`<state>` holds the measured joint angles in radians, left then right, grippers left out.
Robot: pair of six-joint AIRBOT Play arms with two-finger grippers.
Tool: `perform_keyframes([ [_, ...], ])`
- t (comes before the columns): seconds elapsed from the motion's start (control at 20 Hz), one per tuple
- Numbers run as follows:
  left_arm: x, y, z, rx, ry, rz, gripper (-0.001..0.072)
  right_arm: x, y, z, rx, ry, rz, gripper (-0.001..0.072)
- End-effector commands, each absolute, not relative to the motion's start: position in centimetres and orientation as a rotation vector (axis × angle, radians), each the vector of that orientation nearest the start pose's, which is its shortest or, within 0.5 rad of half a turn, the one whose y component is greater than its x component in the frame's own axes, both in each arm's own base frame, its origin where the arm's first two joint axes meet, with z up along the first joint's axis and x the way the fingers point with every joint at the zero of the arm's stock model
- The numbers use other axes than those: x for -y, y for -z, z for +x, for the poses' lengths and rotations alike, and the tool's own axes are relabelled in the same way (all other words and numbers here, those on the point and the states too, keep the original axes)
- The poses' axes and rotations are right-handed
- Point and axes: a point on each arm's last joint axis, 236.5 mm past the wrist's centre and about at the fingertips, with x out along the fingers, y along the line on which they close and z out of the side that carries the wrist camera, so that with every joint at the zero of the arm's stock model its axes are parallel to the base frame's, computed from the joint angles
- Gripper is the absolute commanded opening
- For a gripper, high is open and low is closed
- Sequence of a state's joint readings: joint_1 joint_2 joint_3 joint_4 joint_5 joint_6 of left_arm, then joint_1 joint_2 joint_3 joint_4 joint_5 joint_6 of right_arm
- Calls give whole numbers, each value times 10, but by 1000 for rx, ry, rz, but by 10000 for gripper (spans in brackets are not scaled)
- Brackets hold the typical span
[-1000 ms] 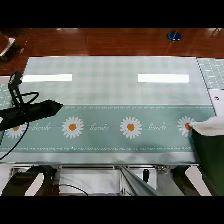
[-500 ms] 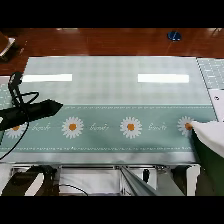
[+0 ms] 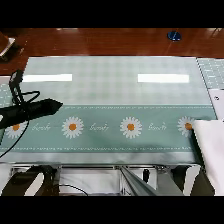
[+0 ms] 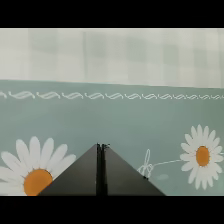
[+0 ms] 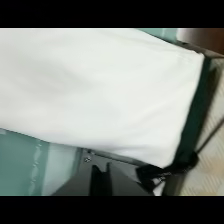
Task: Fold the shirts.
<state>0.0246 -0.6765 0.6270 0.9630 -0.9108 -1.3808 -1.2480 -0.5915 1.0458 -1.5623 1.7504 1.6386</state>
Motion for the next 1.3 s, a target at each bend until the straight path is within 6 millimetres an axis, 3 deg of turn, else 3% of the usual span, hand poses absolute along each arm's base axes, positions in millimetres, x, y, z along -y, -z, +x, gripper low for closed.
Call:
perform_keyframes([
  [0.0,75,-91,320,-815,294,-341,18,176,-163,159,-778,743,857,24],
  [0.1,64,-139,345,-709,272,-367,17,172,-226,234,-493,469,874,23],
  [0.15,70,-168,359,-646,298,-403,17,167,-255,261,-394,369,860,23],
  [0.2,81,-193,370,-602,349,-412,17,155,-274,285,-345,277,811,23],
  [0.25,98,-212,380,-574,414,-389,17,134,-275,306,-362,200,767,23],
  [0.35,138,-222,390,-588,519,-355,17,61,-235,337,-579,17,602,23],
  [0.4,161,-211,388,-626,569,-337,17,24,-200,341,-733,-53,460,23],
  [0.5,176,-165,385,-742,556,-225,16,-17,-130,333,-995,-70,200,23],
  [0.6,158,-110,385,-874,420,-151,17,-24,-83,335,-1128,17,36,23],
  [0.65,150,-95,387,-901,377,-148,17,-30,-67,342,-1162,26,6,23],
  [0.75,145,-83,401,-885,350,-132,17,-45,-33,362,-1212,19,67,23],
  [0.85,146,-75,407,-895,344,-134,17,-54,-1,364,-1314,8,83,24],
  [0.95,144,-64,406,-927,338,-117,17,-53,12,363,-1357,15,77,24],
  [1.25,144,-56,403,-960,339,-115,18,-51,11,359,-1365,22,68,24],
])
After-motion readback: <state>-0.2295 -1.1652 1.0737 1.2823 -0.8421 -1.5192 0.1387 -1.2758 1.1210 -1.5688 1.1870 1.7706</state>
